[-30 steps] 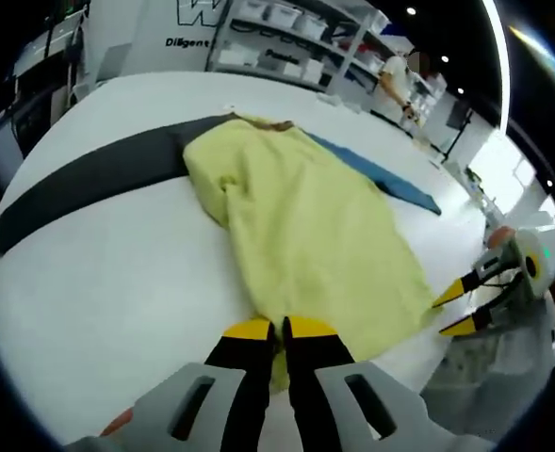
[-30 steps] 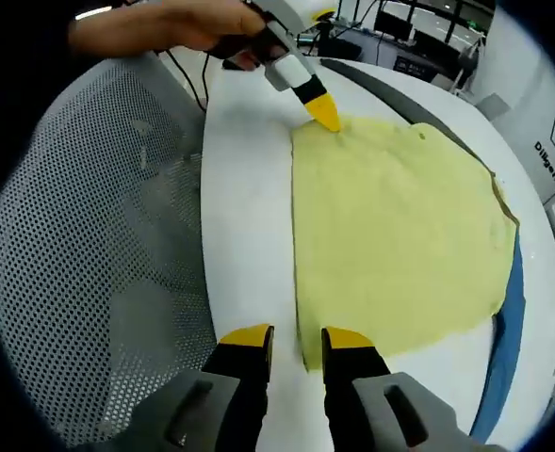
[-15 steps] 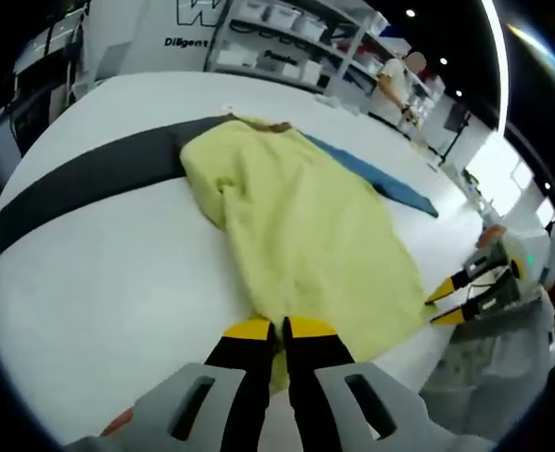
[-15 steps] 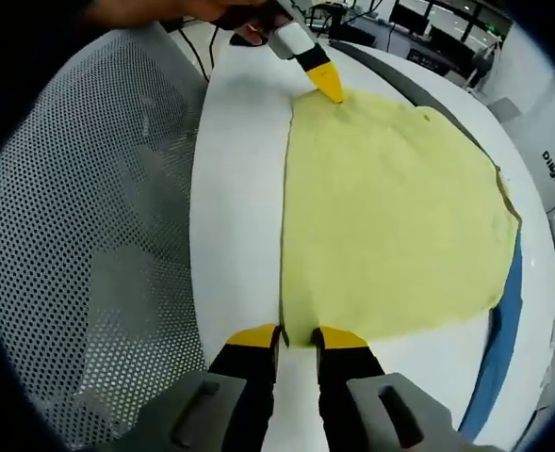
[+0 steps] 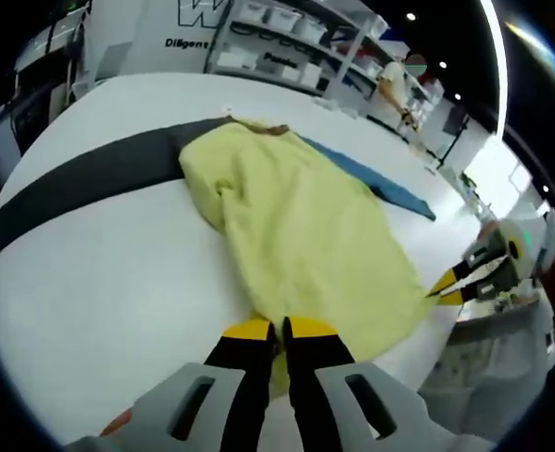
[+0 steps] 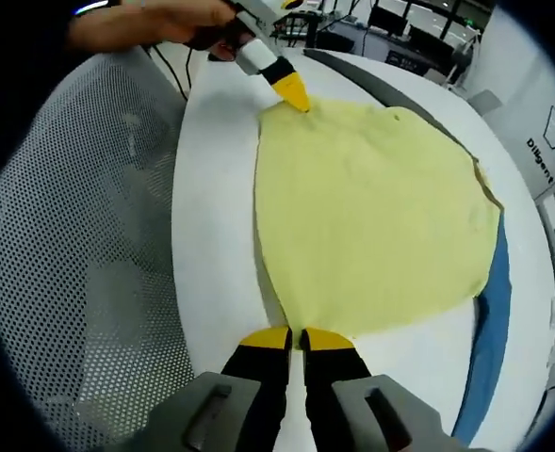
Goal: Fold the garment on the visible template until the final outline fits inside the template.
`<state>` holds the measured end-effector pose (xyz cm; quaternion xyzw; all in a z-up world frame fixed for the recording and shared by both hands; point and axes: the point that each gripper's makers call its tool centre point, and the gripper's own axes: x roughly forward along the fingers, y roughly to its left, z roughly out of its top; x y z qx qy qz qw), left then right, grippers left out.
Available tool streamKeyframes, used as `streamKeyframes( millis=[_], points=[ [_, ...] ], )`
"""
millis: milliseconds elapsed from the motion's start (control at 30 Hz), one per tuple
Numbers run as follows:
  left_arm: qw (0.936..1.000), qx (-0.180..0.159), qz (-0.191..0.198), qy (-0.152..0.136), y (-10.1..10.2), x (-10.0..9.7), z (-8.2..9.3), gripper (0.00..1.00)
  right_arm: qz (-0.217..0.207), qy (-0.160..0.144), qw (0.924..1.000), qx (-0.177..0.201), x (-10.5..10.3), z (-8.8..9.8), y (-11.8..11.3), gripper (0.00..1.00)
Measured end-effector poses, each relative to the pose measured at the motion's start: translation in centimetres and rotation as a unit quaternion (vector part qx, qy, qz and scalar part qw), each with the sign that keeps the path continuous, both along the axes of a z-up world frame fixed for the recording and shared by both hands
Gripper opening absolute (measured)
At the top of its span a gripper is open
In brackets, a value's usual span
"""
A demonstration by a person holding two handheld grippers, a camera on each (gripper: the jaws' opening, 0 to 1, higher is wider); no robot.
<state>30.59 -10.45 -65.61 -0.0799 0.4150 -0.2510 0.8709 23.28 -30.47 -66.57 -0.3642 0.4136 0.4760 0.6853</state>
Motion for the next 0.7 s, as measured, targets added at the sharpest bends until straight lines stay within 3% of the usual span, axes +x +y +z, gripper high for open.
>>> streamKeyframes(
  millis=[233,367,567,700],
  points=[
    [0.9997,-0.019,0.007,-0.017,-0.1,0.4,1.0,0.02,-0.066,-0.024,0.9964,0.047,2.8,2.2,-0.9,0.01],
    [0.9994,-0.022,0.011,-0.024,0.0,0.5,1.3,0.02,-0.107,-0.027,0.9901,0.087,4.3,3.0,-0.9,0.01],
    [0.9994,-0.028,0.012,-0.015,-0.3,0.7,1.0,0.0,-0.115,-0.034,0.9882,0.095,5.4,3.7,-0.9,0.01],
    [0.9987,-0.046,0.014,-0.019,-1.0,1.4,2.2,0.0,-0.124,-0.031,0.9877,0.09,5.7,3.5,-1.2,0.01]
  ],
)
